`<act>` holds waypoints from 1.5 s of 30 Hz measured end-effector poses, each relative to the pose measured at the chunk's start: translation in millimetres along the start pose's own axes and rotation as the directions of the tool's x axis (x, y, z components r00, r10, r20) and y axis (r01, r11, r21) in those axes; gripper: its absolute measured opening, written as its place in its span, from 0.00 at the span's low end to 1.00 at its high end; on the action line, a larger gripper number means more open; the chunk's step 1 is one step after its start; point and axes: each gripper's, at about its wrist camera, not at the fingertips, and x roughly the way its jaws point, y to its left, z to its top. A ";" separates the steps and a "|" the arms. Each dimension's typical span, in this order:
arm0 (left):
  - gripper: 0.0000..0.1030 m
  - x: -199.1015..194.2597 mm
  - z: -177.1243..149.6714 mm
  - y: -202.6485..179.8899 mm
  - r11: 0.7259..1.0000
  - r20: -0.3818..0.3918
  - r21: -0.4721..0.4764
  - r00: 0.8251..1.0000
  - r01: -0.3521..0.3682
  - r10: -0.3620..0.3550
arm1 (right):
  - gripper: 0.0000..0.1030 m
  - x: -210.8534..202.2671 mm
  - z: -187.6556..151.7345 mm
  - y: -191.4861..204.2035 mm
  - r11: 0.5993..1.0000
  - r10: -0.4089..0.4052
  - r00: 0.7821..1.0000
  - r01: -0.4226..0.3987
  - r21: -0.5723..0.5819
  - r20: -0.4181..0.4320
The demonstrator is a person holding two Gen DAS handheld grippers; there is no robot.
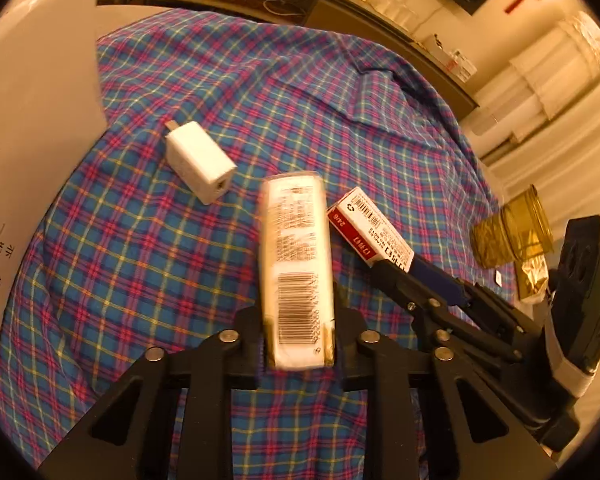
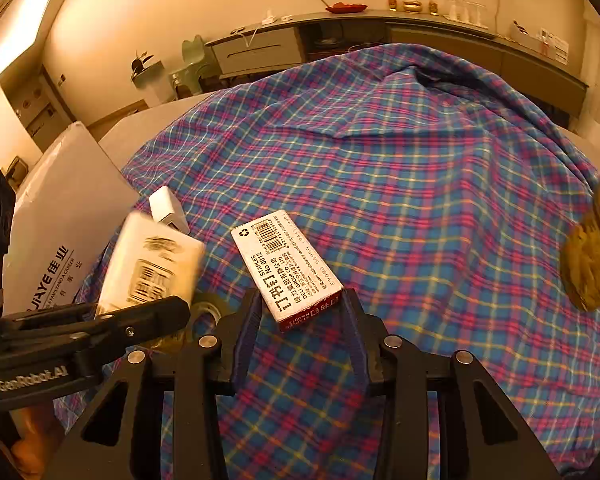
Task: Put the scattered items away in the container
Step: 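Grasp the beige carton with the left gripper while the right gripper grasps the red-and-white box, then carry the beige carton and red-and-white box with both grippers over the white box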
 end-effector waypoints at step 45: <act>0.22 -188.6 -21.0 64.2 0.996 0.292 0.034 0.952 0.084 -0.091 | 0.41 -148.5 -24.7 183.2 0.988 0.107 0.955 -0.071 -0.136 0.276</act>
